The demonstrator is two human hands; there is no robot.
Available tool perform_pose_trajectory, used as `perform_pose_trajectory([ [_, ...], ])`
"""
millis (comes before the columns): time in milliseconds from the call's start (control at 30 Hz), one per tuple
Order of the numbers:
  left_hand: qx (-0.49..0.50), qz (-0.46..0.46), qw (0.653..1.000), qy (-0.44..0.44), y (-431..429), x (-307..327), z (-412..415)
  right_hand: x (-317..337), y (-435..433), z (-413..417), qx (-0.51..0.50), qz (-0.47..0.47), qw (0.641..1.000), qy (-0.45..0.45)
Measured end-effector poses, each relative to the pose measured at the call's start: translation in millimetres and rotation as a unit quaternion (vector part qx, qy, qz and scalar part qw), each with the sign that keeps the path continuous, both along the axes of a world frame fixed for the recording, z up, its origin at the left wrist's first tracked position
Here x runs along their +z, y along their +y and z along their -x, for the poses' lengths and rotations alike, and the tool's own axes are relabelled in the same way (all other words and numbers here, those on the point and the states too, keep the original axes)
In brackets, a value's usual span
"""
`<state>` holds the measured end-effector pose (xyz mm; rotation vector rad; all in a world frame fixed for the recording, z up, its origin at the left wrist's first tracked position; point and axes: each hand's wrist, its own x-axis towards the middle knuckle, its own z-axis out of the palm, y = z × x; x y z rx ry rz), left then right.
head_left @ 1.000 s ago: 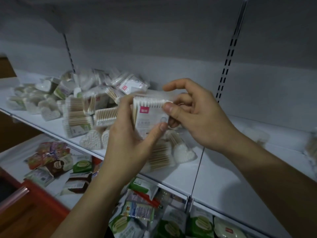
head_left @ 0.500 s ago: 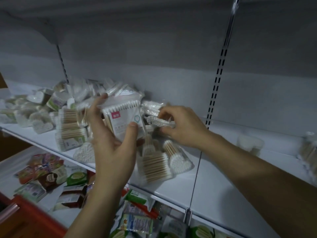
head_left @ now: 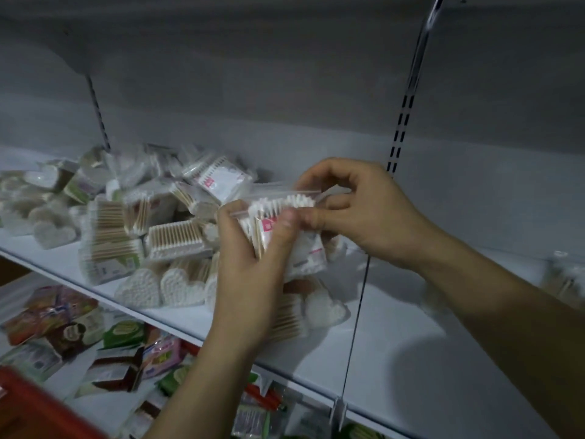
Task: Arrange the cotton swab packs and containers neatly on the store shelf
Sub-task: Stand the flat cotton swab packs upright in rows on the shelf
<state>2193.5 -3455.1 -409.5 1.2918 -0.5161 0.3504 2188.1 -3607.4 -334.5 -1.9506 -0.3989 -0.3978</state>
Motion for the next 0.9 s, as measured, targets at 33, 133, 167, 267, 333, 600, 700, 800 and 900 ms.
perform_pose_trajectory([
  [33, 0.005, 0.005, 1.0, 0.005, 0.1, 0.8, -0.7, -1.1, -3.1, -6.0, -0.013, -0.041, 0.999, 0.013],
  [133, 0.037, 0.034, 0.998, 0.025, 4.5, -2.2, -7.2, -19.4, -25.8, -42.1, -0.144, -0.001, 0.99, 0.008],
  [167, 0.047, 0.045, 0.997, 0.033, 5.2, -2.6, -8.0, -29.9, -35.3, -55.6, -0.183, 0.106, 0.977, 0.001],
  [267, 0.08, 0.06, 0.995, 0.031, 3.2, -1.3, -7.1, -65.9, -47.2, -80.0, -0.174, 0.387, 0.901, 0.093],
  [333, 0.08, 0.065, 0.995, 0.017, -1.0, 1.7, -4.0, -78.8, -47.6, -84.7, -0.182, 0.424, 0.882, 0.089],
  [600, 0.018, 0.075, 0.997, 0.003, -27.9, 13.5, 18.8, -26.2, -63.3, -17.3, -0.295, 0.226, 0.928, -0.038],
  [700, -0.018, 0.084, 0.996, 0.012, -44.5, 13.2, 25.7, -2.9, -84.9, 47.5, -0.274, 0.09, 0.956, -0.053],
  [800, -0.075, 0.085, 0.993, 0.032, -69.5, 13.6, 40.6, 4.8, -109.0, 115.3, -0.253, -0.051, 0.966, -0.025],
  [900, -0.14, 0.057, 0.988, 0.038, -95.6, 6.8, 56.3, 0.7, -135.2, 173.2, -0.266, -0.104, 0.958, -0.007],
])
